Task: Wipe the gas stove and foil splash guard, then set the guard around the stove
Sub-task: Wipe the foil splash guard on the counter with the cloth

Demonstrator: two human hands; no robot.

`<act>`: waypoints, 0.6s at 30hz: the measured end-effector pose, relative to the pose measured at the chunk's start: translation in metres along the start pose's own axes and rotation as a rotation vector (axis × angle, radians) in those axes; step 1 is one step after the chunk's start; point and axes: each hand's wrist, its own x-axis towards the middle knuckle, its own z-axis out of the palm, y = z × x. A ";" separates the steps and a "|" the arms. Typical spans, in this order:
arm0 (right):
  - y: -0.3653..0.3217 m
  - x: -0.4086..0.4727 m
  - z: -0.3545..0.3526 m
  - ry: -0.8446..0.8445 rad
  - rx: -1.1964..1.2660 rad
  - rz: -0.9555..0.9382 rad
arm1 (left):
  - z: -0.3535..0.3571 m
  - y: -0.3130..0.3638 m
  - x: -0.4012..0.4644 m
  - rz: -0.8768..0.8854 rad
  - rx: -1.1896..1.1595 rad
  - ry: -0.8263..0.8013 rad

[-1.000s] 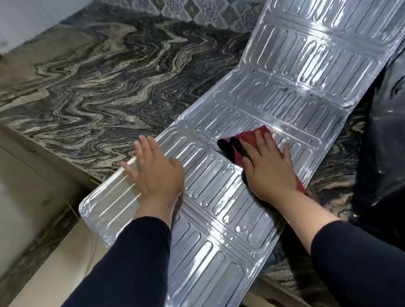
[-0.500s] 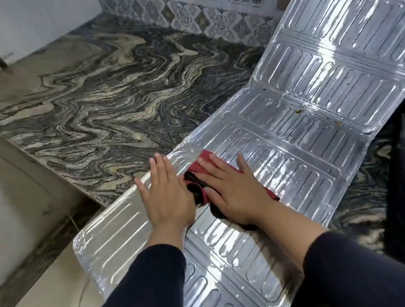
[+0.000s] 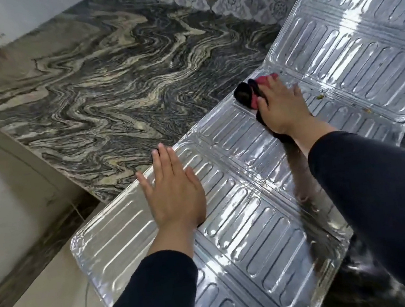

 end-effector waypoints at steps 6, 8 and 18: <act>-0.055 -0.059 0.010 -0.006 0.036 -0.115 | -0.003 -0.014 -0.003 0.015 0.014 -0.024; -0.079 -0.080 0.012 -0.027 0.057 -0.150 | -0.007 -0.033 -0.008 0.014 0.032 -0.039; -0.154 -0.124 0.026 -0.100 0.090 -0.194 | -0.031 -0.055 -0.012 -0.015 0.045 -0.077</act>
